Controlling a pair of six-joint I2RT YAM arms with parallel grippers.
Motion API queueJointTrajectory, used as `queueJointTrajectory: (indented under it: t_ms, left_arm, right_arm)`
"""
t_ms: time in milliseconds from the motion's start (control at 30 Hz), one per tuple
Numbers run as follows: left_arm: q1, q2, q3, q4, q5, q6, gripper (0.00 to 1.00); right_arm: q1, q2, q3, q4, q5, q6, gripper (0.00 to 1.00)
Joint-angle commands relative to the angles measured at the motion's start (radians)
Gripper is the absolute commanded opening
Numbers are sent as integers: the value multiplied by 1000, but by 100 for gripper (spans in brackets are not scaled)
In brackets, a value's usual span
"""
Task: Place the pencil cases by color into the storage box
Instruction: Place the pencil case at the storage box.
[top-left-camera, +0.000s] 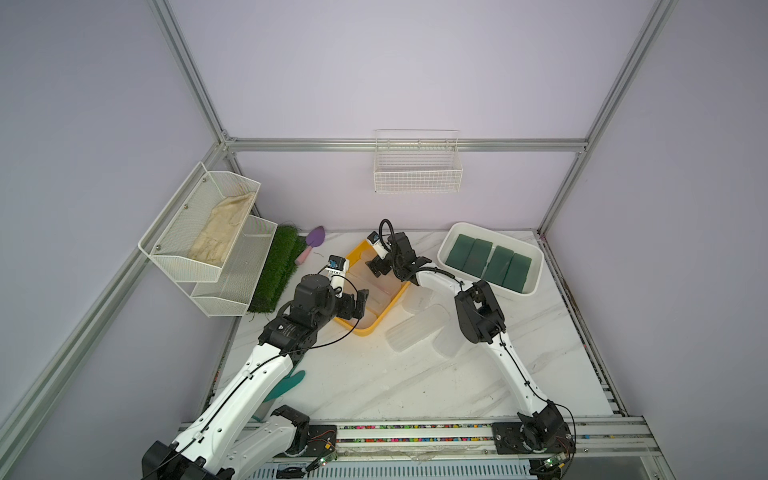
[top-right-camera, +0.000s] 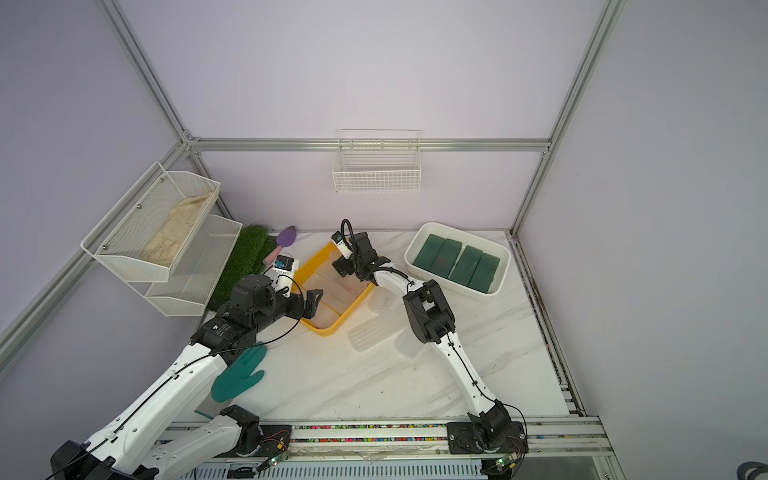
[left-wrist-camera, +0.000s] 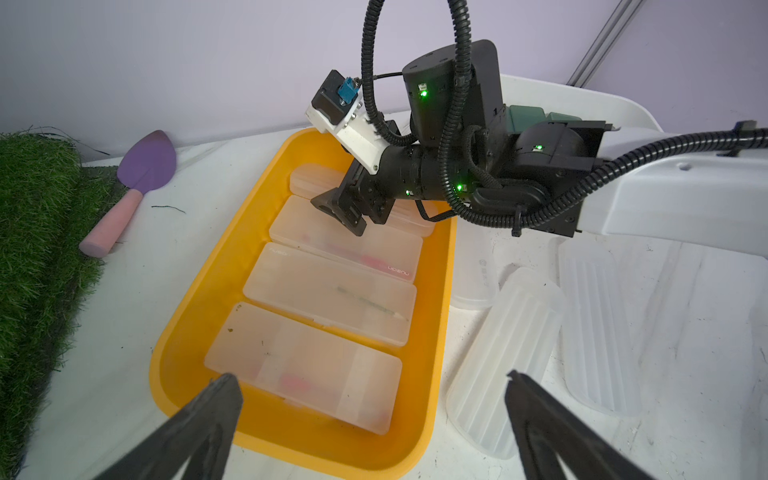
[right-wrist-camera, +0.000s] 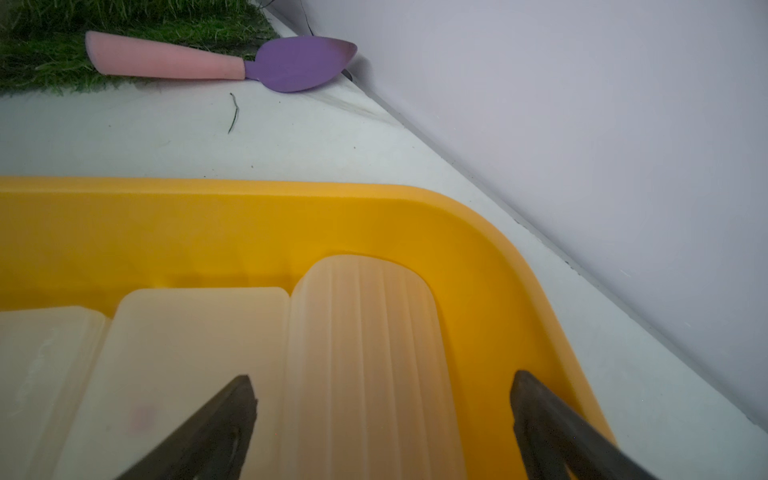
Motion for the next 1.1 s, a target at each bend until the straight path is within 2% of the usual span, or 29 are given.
queueJointTrajectory:
  t_ms: [0, 167, 333, 867, 900, 1067]
  left_arm:
    - [8, -22, -32, 50, -4, -8, 100]
    - [12, -31, -27, 43, -12, -6, 100]
    - [14, -28, -27, 42, -11, -6, 100]
    - [20, 48, 5, 25, -29, -42, 100]
    - [22, 50, 6, 26, -28, -72, 100]
    - [25, 48, 6, 26, -26, -72, 100]
  right_arm:
    - [6, -111, 14, 35, -15, 63, 97]
    - [6, -183, -24, 59, -4, 142, 97]
    - [6, -229, -99, 83, -3, 153, 97]
    - [6, -151, -137, 17, 8, 90, 79]
    - [6, -140, -134, 11, 1, 89, 78]
    - [8, -106, -128, 2, -10, 87, 76]
